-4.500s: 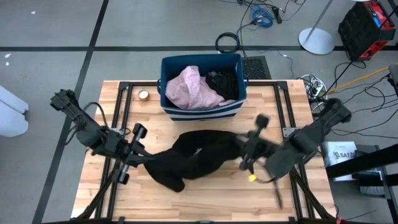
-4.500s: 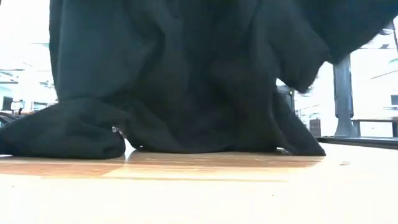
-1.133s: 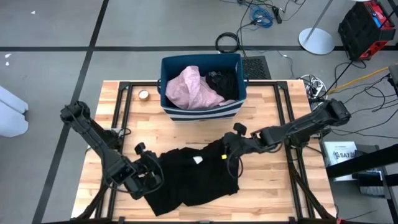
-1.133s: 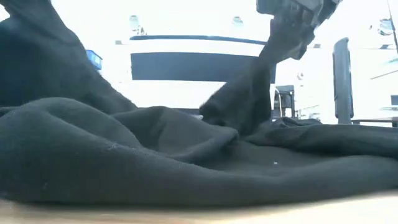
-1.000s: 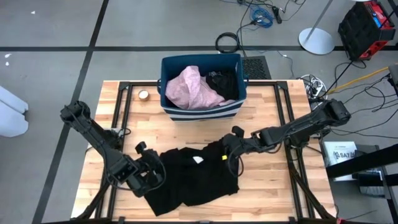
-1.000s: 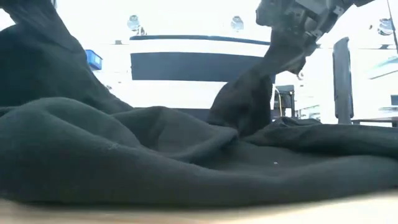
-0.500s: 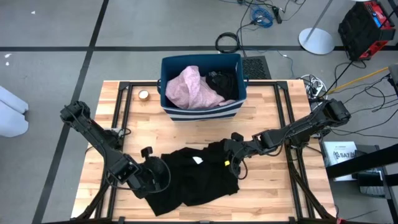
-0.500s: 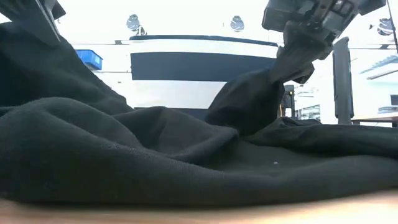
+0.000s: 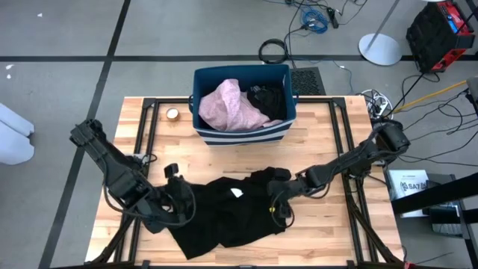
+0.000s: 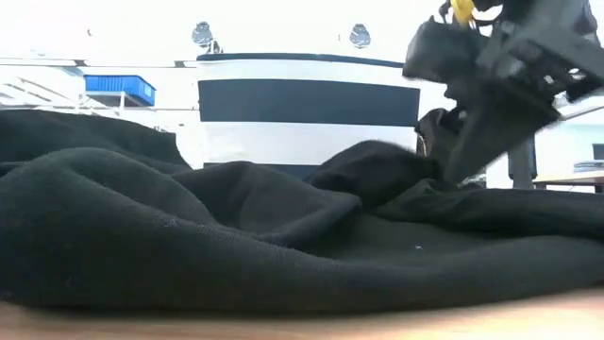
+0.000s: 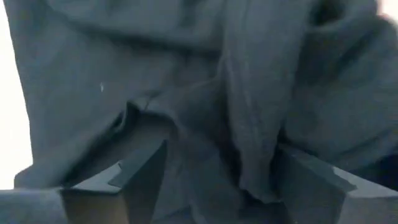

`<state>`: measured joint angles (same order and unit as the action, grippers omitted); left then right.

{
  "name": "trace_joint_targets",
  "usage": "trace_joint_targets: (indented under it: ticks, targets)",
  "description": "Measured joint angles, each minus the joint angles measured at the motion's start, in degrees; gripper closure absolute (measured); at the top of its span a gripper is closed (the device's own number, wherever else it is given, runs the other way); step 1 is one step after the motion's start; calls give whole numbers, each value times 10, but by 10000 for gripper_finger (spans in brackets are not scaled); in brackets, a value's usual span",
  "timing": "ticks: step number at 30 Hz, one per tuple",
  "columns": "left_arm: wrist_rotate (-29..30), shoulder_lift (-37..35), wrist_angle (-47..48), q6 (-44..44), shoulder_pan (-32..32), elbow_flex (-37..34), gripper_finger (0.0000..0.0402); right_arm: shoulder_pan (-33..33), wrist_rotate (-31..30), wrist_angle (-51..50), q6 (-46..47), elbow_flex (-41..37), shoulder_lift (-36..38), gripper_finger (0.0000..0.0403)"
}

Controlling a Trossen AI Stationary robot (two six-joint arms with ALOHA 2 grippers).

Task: Sort clothes
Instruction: Fold the black sweatshirt

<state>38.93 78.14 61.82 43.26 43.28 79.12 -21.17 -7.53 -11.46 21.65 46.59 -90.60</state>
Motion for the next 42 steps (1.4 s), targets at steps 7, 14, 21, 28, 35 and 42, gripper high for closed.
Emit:
trace_joint_targets:
  ticks: [7,14,21,28,35,42]
  targets:
    - [122,-4,-14,-50,-13,2,202,-18,-1,12,-20,3,-76,124]
    - [186,-3,-37,-48,-11,1,202,-47,-63,-17,20,8,-112,188]
    - [292,2,-46,-47,-2,1,202,-77,-69,-151,123,2,-59,375]
    - [318,19,-49,-47,-1,1,202,-106,-60,-307,234,20,46,381]
    - [336,25,-48,-49,-1,1,202,-103,-96,-213,135,123,61,394]
    - [347,25,-49,-49,-1,1,202,-57,-101,-120,-27,228,-37,388]
